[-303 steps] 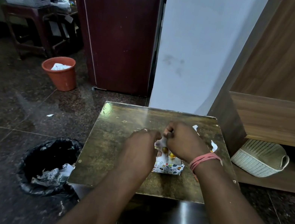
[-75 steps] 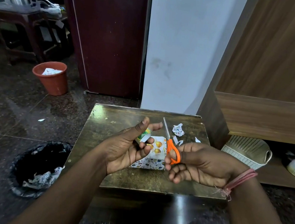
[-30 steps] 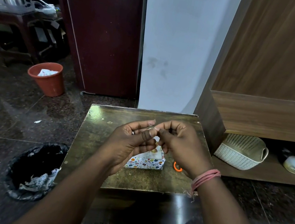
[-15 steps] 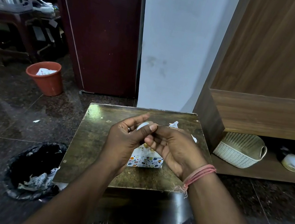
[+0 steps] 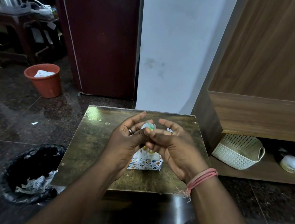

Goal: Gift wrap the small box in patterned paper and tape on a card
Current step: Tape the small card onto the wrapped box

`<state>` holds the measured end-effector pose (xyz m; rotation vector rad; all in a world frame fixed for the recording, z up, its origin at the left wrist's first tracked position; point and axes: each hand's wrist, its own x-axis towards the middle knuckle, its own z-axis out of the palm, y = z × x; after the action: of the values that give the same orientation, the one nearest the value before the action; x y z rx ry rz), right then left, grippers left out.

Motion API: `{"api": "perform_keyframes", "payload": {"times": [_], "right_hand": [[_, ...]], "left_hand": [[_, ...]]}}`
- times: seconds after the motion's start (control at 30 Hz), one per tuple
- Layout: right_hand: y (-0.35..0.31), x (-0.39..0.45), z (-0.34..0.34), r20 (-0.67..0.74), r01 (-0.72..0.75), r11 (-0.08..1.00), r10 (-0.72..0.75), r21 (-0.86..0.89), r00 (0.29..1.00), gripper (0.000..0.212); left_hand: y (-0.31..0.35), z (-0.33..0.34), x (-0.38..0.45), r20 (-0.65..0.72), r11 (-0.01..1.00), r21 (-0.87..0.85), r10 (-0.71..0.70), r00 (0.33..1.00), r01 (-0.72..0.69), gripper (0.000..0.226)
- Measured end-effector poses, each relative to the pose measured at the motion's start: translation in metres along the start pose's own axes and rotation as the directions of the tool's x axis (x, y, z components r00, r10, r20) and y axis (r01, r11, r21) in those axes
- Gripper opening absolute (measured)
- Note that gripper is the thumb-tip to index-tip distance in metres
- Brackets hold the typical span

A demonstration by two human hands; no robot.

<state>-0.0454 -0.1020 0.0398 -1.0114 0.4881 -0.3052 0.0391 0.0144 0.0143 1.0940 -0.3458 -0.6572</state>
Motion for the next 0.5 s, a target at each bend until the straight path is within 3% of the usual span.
{"api": "perform_keyframes", "payload": {"times": [0.07, 0.13, 0.23, 0.3, 0.37, 0.5], "right_hand": [[-0.003, 0.003, -0.008, -0.071, 0.045, 0.992, -0.053, -0.117, 0.996, 0.051], [-0.008, 0.007, -0.024, -0.179, 0.069, 0.909, -0.155, -0.411, 0.972, 0.044], [-0.013, 0.012, -0.054, -0.264, -0.062, 0.551, -0.295, -0.832, 0.918, 0.027], [-0.013, 0.012, -0.072, -0.317, -0.203, 0.358, -0.294, -0.911, 0.902, 0.024], [-0.013, 0.012, -0.082, -0.356, -0.297, 0.236, -0.277, -0.925, 0.892, 0.025], [-0.007, 0.014, -0.085, -0.358, -0.323, 0.166, -0.277, -0.932, 0.892, 0.035]], "left_hand": [[0.001, -0.001, 0.001, -0.019, 1.0, 0.011, -0.001, 1.0, 0.001, 0.066], [0.004, -0.003, 0.001, -0.046, 1.0, 0.0, -0.015, 0.999, 0.015, 0.061], [0.007, -0.005, 0.0, -0.057, 0.998, 0.006, -0.054, 0.997, 0.055, 0.049], [0.006, -0.005, -0.001, -0.04, 0.996, 0.012, -0.087, 0.995, 0.088, 0.038], [0.005, -0.004, -0.003, -0.017, 0.992, 0.034, -0.119, 0.993, 0.12, 0.032], [0.004, -0.001, -0.007, 0.013, 0.983, 0.07, -0.172, 0.985, 0.171, 0.029]]}}
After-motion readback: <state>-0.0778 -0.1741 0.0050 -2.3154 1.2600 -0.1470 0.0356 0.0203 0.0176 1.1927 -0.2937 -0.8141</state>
